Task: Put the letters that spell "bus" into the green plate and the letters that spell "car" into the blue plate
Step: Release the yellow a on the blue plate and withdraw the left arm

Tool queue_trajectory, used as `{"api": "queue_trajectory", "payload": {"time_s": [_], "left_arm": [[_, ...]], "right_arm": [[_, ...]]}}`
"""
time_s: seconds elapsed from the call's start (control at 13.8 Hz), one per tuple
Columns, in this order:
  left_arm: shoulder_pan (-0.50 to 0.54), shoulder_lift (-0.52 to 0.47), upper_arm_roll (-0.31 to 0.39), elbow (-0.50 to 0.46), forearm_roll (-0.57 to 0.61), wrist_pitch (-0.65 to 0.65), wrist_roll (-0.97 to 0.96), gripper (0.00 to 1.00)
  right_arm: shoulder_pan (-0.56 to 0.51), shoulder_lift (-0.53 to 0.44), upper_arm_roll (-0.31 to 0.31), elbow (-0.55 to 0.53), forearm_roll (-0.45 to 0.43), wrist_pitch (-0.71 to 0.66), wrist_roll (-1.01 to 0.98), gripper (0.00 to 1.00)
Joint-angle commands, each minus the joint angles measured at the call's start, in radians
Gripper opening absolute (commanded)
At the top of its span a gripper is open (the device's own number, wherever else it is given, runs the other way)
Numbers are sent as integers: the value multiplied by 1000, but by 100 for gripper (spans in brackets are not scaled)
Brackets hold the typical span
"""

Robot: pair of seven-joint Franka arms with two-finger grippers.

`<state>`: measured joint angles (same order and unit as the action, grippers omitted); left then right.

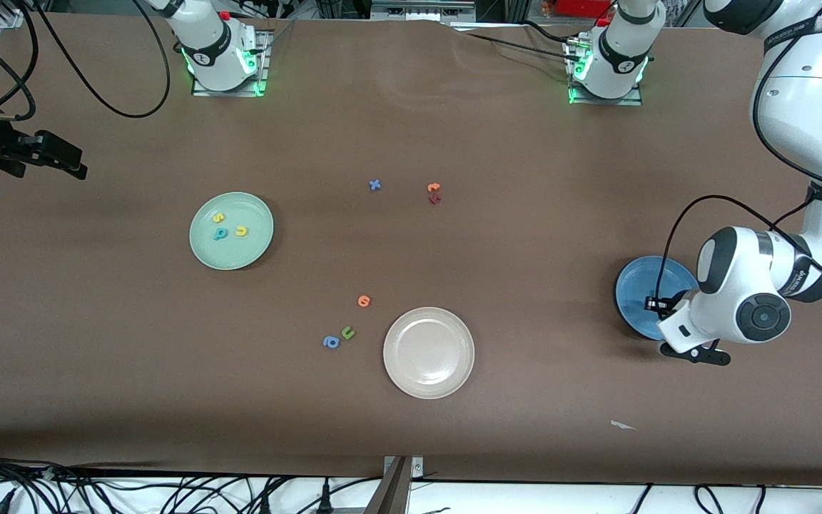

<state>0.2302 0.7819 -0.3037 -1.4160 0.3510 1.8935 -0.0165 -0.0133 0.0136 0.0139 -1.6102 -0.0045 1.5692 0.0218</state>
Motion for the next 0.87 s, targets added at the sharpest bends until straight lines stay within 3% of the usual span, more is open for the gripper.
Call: {"api": "queue_trajectory", "payload": {"time_s": [0.0,0.29,0.44,0.58,0.73,0.8], "left_arm": [[15,-18,-15,43,16,-17,12,100],[57,-98,-15,45,-87,-59,20,100],[22,-188,12,-4,-151,-74,21,100],[-66,-312,137,-117,-321,-80,23,100],[-158,-445,231,-222,-368,-100,23,100],[-187,-498,260,-227,-368,-153,23,100]], "right_arm": [[-10,0,15,16,-8,-20,4,100],[-10,0,15,16,-5,-20,4,100],[-11,2,15,16,-5,-20,4,100],[-11,2,15,16,-6,-20,4,100],[-11,2,14,16,-9,-18,4,100],[-11,2,14,16,-9,-20,4,100]]}}
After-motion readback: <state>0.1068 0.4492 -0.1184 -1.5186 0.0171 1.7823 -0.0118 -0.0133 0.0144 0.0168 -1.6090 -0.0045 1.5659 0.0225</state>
